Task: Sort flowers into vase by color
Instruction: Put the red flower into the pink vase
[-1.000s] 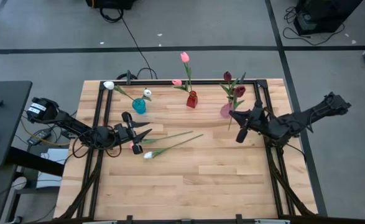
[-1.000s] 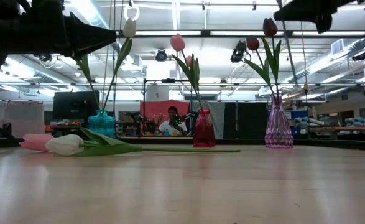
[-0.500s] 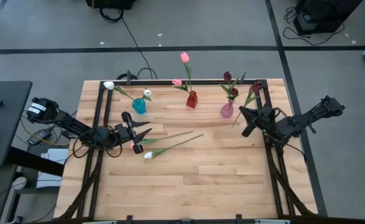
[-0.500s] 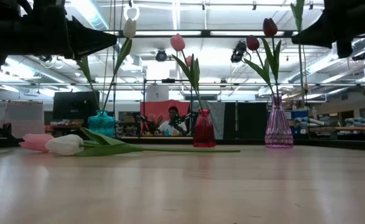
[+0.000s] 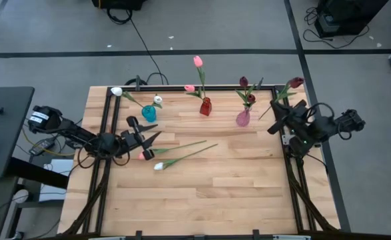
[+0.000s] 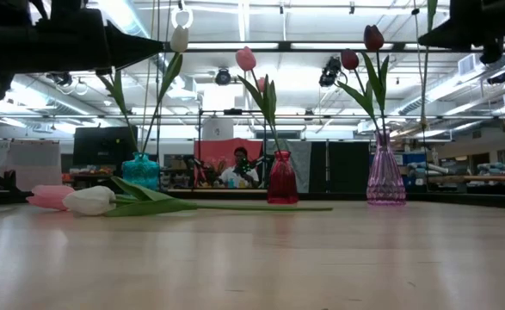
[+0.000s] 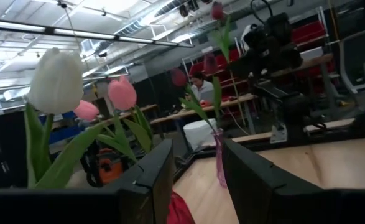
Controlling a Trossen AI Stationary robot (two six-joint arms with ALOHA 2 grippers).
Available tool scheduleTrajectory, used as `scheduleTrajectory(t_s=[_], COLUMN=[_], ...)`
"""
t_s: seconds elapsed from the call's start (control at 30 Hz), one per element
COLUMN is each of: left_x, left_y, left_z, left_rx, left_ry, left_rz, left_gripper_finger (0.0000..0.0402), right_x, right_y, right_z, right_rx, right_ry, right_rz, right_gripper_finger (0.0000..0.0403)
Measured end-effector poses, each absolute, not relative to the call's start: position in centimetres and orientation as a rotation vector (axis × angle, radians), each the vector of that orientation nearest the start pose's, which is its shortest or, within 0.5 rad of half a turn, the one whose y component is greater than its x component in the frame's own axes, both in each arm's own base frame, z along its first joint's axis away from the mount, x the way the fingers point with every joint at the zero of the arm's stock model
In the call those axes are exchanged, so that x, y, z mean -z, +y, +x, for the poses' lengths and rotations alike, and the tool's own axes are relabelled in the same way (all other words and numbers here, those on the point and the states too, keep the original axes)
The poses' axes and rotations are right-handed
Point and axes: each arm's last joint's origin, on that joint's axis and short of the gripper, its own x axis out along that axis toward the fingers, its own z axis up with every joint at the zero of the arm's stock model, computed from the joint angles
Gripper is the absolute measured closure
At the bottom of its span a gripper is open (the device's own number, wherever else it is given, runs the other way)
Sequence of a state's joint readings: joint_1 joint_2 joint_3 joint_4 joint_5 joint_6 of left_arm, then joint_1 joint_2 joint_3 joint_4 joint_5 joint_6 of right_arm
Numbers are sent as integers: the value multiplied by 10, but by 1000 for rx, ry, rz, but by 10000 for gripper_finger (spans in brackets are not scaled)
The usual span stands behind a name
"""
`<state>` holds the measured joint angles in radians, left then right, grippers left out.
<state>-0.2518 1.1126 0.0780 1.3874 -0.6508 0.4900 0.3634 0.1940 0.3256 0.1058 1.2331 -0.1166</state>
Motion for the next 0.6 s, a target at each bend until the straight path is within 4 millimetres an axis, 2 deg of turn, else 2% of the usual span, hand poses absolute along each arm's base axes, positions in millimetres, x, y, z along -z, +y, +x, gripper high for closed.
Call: scheduleTrajectory(t_s=[0.23,0.6], left_x=[-194,-195], left_y=[-18,-13], left_z=[166,166], left_rx=[-488,-465], left_ry=[-229,-255], left_rz=[328,339], left_gripper_finger=[259,259], right_x=[-278,-275], right_y=[-6,-16], right_z=[77,95], right_rx=[877,880], right_ry=[-187,-187], right_rz=[-8,-66], right_gripper_finger=[392,392])
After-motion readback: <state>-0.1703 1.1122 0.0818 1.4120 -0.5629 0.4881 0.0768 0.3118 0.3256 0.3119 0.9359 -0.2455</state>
